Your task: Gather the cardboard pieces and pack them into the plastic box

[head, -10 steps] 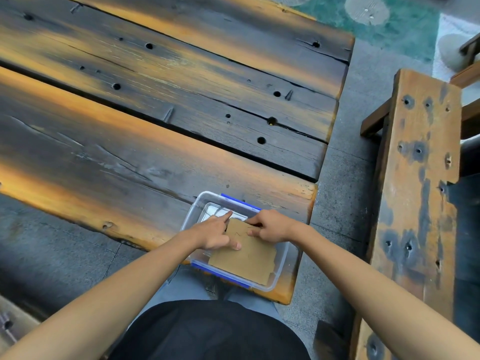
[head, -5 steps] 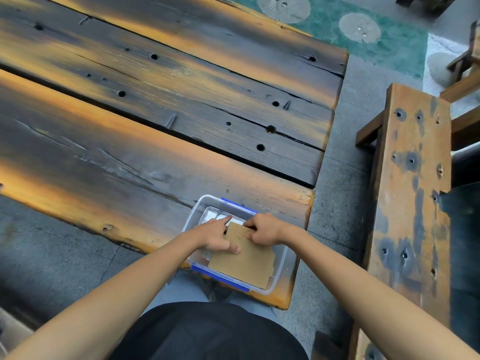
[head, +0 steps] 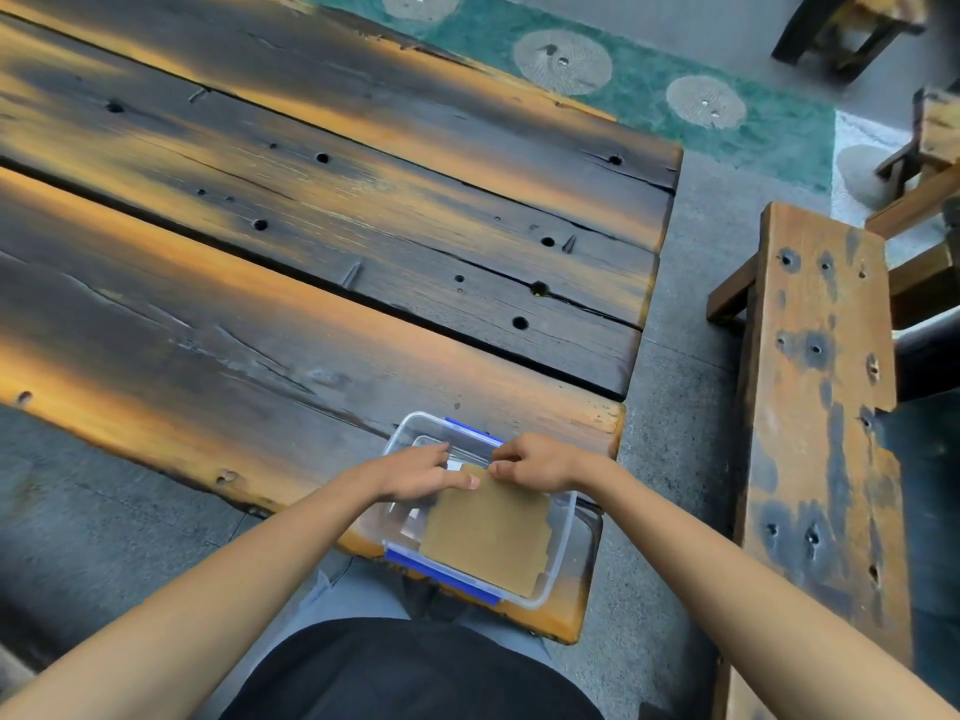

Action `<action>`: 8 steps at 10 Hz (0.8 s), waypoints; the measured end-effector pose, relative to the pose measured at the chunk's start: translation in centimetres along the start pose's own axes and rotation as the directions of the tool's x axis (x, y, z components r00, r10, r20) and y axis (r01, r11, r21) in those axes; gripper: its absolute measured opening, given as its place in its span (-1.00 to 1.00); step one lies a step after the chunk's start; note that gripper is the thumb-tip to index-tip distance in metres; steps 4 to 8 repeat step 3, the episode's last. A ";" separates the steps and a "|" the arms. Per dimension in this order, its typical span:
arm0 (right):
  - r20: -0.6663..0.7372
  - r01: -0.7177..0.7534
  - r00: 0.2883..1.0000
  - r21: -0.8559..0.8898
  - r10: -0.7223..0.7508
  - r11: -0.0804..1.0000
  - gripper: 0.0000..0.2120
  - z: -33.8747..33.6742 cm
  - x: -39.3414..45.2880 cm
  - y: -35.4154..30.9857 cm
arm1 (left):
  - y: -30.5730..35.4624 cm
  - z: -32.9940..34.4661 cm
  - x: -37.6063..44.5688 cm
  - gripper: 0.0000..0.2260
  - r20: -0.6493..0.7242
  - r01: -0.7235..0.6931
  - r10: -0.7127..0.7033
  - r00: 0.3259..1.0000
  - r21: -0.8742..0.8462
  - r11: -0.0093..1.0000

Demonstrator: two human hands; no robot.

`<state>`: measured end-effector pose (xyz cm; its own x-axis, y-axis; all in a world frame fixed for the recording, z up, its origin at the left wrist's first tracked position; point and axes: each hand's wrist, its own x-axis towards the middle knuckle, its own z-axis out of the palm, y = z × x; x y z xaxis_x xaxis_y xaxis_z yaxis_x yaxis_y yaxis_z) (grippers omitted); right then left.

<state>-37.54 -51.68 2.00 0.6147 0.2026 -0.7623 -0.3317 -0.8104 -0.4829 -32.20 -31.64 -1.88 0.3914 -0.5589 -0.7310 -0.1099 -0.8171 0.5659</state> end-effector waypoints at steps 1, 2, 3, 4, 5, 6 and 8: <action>-0.043 0.021 0.999 -0.026 -0.022 0.999 -0.64 -1.2 0.0 -0.9 | 0.9 -2.3 -1.3 -0.41 -0.022 -0.043 0.044 0.999 0.029 0.999; -0.142 0.038 0.989 0.014 -0.036 0.999 -0.64 -3.2 -0.1 -2.2 | 2.5 -5.3 -2.7 -0.51 -0.040 -0.084 0.088 0.995 0.079 0.993; -0.313 0.070 0.948 0.033 -0.056 0.997 -0.64 -5.4 0.4 -3.7 | 3.7 -9.0 -3.8 -0.57 -0.152 -0.128 0.152 0.977 0.157 0.979; -0.313 0.070 0.948 0.033 -0.056 0.997 -0.64 -5.4 0.4 -3.7 | 3.7 -9.0 -3.8 -0.57 -0.152 -0.128 0.152 0.977 0.157 0.979; -0.313 0.070 0.948 0.033 -0.056 0.997 -0.64 -5.4 0.4 -3.7 | 3.7 -9.0 -3.8 -0.57 -0.152 -0.128 0.152 0.977 0.157 0.979; -0.313 0.070 0.948 0.033 -0.056 0.997 -0.64 -5.4 0.4 -3.7 | 3.7 -9.0 -3.8 -0.57 -0.152 -0.128 0.152 0.977 0.157 0.979; -0.313 0.070 0.948 0.033 -0.056 0.997 -0.64 -5.4 0.4 -3.7 | 3.7 -9.0 -3.8 -0.57 -0.152 -0.128 0.152 0.977 0.157 0.979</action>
